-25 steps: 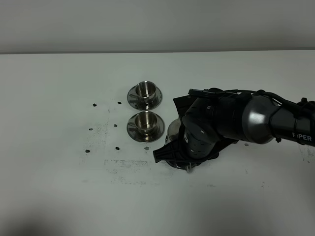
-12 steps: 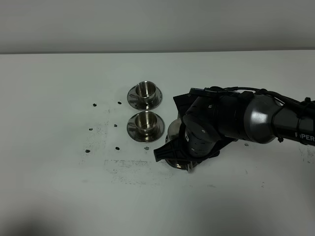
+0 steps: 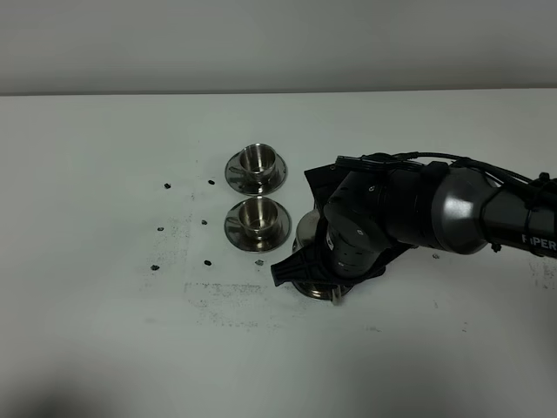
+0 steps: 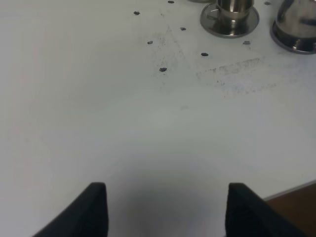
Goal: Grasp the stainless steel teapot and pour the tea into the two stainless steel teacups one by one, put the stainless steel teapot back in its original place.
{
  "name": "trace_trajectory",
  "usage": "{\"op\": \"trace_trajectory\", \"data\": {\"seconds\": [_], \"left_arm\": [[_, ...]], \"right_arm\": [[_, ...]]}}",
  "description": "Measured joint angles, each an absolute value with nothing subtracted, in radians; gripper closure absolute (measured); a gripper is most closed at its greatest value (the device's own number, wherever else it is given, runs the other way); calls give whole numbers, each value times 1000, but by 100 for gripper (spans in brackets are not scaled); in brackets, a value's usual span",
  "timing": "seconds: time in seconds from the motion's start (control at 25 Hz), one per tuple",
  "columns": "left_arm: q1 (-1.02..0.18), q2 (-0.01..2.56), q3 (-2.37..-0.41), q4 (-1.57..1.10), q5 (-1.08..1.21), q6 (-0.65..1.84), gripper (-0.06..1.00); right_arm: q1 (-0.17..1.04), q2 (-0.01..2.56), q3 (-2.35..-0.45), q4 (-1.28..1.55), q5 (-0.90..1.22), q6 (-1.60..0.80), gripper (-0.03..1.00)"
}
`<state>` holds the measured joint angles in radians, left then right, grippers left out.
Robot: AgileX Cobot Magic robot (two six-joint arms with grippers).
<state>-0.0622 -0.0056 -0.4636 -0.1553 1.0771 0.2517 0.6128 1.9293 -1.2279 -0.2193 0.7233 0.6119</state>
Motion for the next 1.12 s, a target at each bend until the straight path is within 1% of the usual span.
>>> {"op": "trace_trajectory", "data": {"seconds": [0.12, 0.16, 0.6, 0.92, 1.12], "left_arm": [[-62, -6, -464, -155, 1077, 252, 42], [-62, -6, -464, -155, 1077, 252, 42], [-62, -6, -464, -155, 1077, 252, 42], [-62, -6, -464, -155, 1077, 252, 42], [-62, -6, -464, -155, 1077, 252, 42]], "right_arm": [[613, 1929, -1228, -220, 728, 610, 74], [613, 1929, -1228, -221, 730, 610, 76], [613, 1923, -1227, -260, 734, 580, 76], [613, 1844, -1226, -337, 779, 578, 76], [613, 1818, -1226, -339, 813, 507, 76]]}}
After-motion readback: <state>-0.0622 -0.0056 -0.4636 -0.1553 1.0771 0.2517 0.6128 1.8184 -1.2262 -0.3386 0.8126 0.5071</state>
